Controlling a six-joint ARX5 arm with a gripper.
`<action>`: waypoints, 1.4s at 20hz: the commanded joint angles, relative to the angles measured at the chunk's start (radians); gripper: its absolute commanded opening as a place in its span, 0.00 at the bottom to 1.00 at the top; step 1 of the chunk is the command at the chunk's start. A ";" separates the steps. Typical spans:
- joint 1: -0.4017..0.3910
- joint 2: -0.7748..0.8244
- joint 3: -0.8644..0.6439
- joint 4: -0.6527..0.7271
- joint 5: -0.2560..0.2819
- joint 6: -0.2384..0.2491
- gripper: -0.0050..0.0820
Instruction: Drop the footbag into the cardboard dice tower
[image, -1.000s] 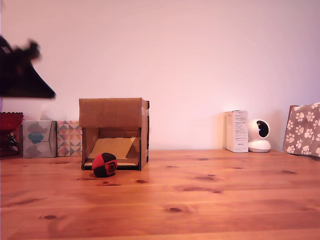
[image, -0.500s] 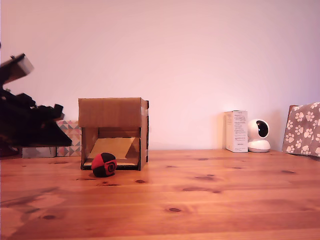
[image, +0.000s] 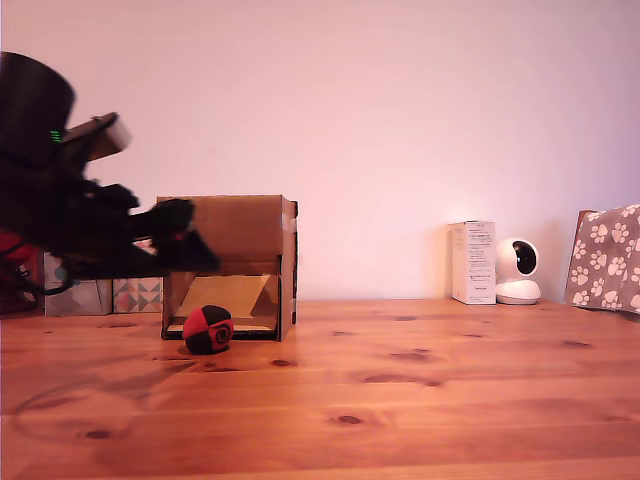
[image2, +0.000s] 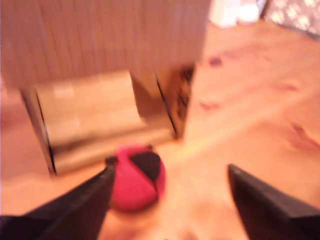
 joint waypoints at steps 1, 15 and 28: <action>-0.001 0.058 0.031 -0.002 -0.006 0.006 0.93; 0.000 0.283 0.255 -0.209 -0.019 0.021 0.74; -0.002 0.074 0.269 -0.559 -0.032 0.021 0.12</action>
